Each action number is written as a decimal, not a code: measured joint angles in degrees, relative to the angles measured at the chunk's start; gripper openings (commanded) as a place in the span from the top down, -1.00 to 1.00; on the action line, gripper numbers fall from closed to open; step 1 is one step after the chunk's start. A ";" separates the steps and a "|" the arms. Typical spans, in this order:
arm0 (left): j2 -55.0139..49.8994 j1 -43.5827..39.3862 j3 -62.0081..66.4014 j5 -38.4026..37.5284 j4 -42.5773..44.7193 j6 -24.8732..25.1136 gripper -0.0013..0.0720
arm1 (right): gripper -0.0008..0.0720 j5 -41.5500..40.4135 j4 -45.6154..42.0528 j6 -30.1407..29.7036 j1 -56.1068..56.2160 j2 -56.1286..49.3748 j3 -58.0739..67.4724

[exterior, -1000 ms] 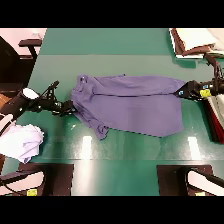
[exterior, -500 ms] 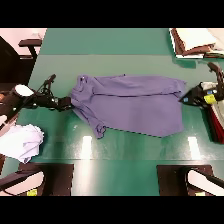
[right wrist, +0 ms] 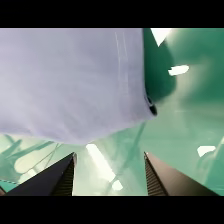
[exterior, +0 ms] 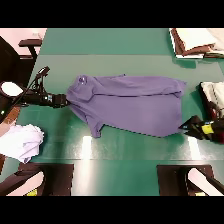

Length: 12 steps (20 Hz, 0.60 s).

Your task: Fold the shirts.

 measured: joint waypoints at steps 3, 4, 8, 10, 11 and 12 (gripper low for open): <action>0.20 0.00 0.00 -0.61 0.00 0.00 0.91 | -0.23 -4.85 3.19 0.15 4.13 -2.69 -2.91; 0.24 0.00 0.00 -0.90 0.00 -0.02 0.91 | -0.21 -6.23 4.22 0.20 5.95 -3.76 -3.10; 0.39 0.00 0.11 -2.32 0.02 0.00 0.91 | 0.93 -11.06 5.35 -0.28 12.52 -6.69 -1.57; 1.14 0.00 0.68 -3.54 0.02 -0.02 0.91 | 0.93 -12.09 5.49 -0.87 14.58 -5.66 0.52; 1.88 0.00 1.44 -4.07 0.02 -0.09 0.91 | 0.93 -12.09 5.66 -1.16 15.23 -4.37 2.08; 3.02 0.00 2.80 -4.52 0.02 -0.13 0.91 | 0.93 -12.11 5.73 -1.33 15.43 -2.64 4.28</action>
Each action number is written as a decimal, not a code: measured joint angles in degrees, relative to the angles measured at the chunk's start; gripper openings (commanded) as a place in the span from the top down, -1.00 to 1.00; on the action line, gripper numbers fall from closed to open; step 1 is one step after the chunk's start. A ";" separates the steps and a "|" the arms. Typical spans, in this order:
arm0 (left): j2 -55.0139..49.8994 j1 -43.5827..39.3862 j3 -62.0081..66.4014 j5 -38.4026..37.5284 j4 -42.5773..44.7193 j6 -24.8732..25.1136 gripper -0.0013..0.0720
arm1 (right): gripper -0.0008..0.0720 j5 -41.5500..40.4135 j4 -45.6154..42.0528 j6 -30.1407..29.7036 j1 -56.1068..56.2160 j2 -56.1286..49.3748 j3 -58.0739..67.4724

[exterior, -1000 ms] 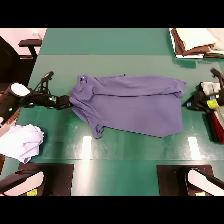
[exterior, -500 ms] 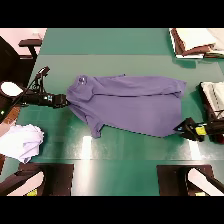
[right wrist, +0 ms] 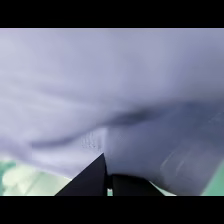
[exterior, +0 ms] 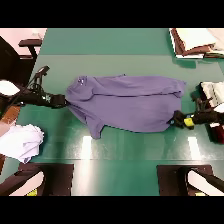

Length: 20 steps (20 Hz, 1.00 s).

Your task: Fold the shirts.

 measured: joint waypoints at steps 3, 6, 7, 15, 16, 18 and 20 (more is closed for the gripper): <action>4.44 0.00 7.45 -0.74 -0.02 -0.92 0.91 | 0.93 0.85 0.09 -0.28 -0.66 6.25 10.05; 8.74 0.00 19.91 -1.27 -0.09 -1.77 0.91 | 0.93 2.58 0.22 -0.46 -2.99 11.41 24.02; 9.84 0.00 25.24 -1.46 -0.20 -2.23 0.91 | 0.93 3.39 0.28 -0.48 -3.96 12.59 28.89; 12.33 0.00 63.17 -3.26 0.46 -6.78 0.91 | 0.93 12.33 0.39 -0.35 -11.17 15.80 65.85; 12.41 0.00 65.61 -2.91 0.92 -7.13 0.91 | 0.93 13.16 0.39 0.11 -11.87 15.54 68.87; 12.37 0.00 68.02 -2.51 2.21 -7.54 0.91 | 0.93 15.32 0.46 1.49 -12.83 14.03 74.27; 11.96 0.00 67.45 -2.32 4.37 -8.20 0.91 | 0.94 17.79 0.68 3.04 -12.61 11.23 77.59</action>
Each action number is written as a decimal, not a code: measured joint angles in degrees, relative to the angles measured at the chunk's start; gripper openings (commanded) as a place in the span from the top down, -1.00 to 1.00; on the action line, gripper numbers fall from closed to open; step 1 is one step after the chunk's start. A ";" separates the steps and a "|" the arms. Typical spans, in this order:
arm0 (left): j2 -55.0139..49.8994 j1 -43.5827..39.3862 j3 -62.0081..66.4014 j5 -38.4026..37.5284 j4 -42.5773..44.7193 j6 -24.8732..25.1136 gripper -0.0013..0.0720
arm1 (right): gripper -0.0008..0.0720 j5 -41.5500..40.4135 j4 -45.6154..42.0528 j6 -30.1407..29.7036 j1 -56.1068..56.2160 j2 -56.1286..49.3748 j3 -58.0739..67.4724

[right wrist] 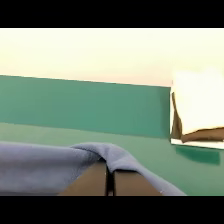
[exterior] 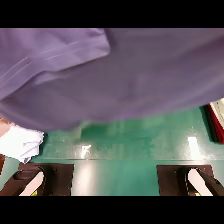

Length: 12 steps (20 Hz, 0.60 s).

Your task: Fold the shirts.

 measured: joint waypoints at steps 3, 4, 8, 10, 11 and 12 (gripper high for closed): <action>-2.25 -0.02 -5.44 -1.22 2.80 -0.70 0.91 | 0.94 3.13 -0.76 1.86 3.67 -5.09 -1.22; -3.85 -0.02 -7.93 -2.45 3.37 -0.87 0.91 | 0.93 4.00 -1.88 2.36 5.68 -6.99 -2.82; -13.44 -0.02 -17.22 -6.93 4.31 -1.07 0.91 | 0.94 6.34 -10.03 3.69 14.78 -17.22 -11.67; -19.87 0.00 -20.96 -7.96 4.81 -1.07 0.90 | 0.94 6.45 -12.52 4.07 17.77 -23.39 -15.72; -23.47 -0.02 -22.38 -8.41 4.79 -1.05 0.90 | 0.94 6.29 -13.16 4.15 18.60 -26.34 -17.14; -26.91 -0.02 -23.28 -8.44 4.61 -0.87 0.91 | 0.93 5.66 -13.73 4.20 19.23 -29.62 -18.21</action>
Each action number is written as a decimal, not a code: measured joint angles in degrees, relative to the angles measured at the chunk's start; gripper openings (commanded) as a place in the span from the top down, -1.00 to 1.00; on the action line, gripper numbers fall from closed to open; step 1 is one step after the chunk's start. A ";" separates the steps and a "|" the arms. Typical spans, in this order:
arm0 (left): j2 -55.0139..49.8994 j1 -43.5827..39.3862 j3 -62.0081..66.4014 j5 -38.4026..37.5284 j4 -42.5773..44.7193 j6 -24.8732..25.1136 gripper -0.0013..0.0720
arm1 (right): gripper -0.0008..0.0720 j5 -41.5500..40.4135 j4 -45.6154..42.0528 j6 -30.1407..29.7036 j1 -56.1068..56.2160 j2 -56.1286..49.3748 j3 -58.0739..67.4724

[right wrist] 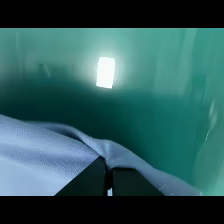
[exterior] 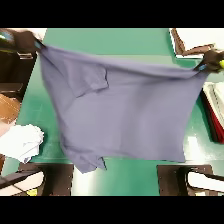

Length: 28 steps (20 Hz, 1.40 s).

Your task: Fold the shirts.

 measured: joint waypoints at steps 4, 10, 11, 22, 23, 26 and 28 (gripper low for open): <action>-13.09 0.00 -1.90 3.43 -1.36 1.53 0.91 | 0.93 -3.23 -0.98 -1.42 1.27 -12.87 1.75; -21.59 0.02 -2.45 9.92 -3.02 3.74 0.90 | 0.93 -5.27 -1.20 -2.64 1.68 -24.17 12.92; -22.10 0.00 -2.47 8.87 -2.95 3.98 0.91 | 0.93 -4.94 -1.25 -2.73 1.73 -24.41 13.46; -23.17 0.04 -10.03 0.35 2.62 4.55 -0.52 | -0.16 -9.11 -1.60 -3.15 1.84 -16.61 -7.10; -23.02 0.07 -10.45 -0.04 2.64 4.11 -0.52 | -0.16 -9.31 -1.55 -3.13 1.84 -16.22 -7.72; -20.83 0.04 -11.26 -2.49 3.65 3.10 -0.52 | -0.15 -8.98 -1.25 -3.23 1.46 -13.38 -8.87; -17.05 0.04 -13.42 -3.87 5.81 2.54 -0.52 | -0.15 -7.58 -1.25 -3.80 0.90 -9.60 -10.95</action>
